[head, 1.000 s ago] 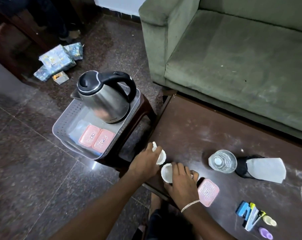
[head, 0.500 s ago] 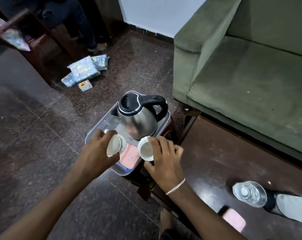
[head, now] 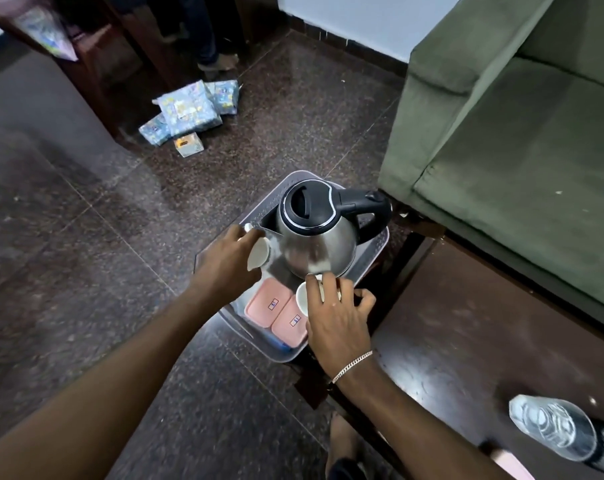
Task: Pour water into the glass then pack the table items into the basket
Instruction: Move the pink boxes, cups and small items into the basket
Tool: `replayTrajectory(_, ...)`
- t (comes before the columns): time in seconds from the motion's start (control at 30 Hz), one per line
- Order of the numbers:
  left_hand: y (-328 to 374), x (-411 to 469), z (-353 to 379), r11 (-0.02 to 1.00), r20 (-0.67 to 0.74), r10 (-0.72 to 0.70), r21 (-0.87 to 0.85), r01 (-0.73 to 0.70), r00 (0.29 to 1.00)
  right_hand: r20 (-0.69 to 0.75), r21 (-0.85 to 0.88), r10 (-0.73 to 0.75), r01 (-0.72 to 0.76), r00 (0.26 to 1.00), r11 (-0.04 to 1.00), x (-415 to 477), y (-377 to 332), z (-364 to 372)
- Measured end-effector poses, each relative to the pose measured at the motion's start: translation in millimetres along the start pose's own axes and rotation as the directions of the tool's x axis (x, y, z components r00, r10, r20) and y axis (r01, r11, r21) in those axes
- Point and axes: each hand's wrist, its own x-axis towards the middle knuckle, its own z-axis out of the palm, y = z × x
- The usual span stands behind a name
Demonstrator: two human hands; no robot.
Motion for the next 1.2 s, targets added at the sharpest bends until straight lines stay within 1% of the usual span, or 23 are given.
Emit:
replayTrajectory(0.1,0,9,6,0.998,0.003,0.062,-0.026,-0.062,0.998,0.033,-0.008,0.021,-0.021,0.999,1.0,1,-2,2)
replayTrajectory(0.37,-4,20,15,0.993,0.043,0.101,-0.06,-0.099,0.994,0.174,0.033,0.076,-0.082,0.982,0.996,8,-1,2)
replayTrajectory(0.67,-7,21,26,0.994,0.082,0.092,-0.062,-0.087,0.992,0.246,0.081,0.052,-0.074,0.968,0.994,12,5,7)
replayTrajectory(0.87,-8,23,29,0.992,0.068,0.107,-0.074,-0.102,0.992,0.267,0.09,0.074,-0.101,0.961,0.991,14,9,14)
replayTrajectory(1.03,-8,23,32,0.994,0.101,0.076,-0.086,-0.067,0.992,0.288,0.11,0.103,-0.14,0.952,0.984,16,6,21)
replayTrajectory(1.2,-12,21,33,0.987,0.115,0.041,-0.159,-0.022,0.992,0.292,0.115,0.131,-0.17,0.947,0.979,18,1,27)
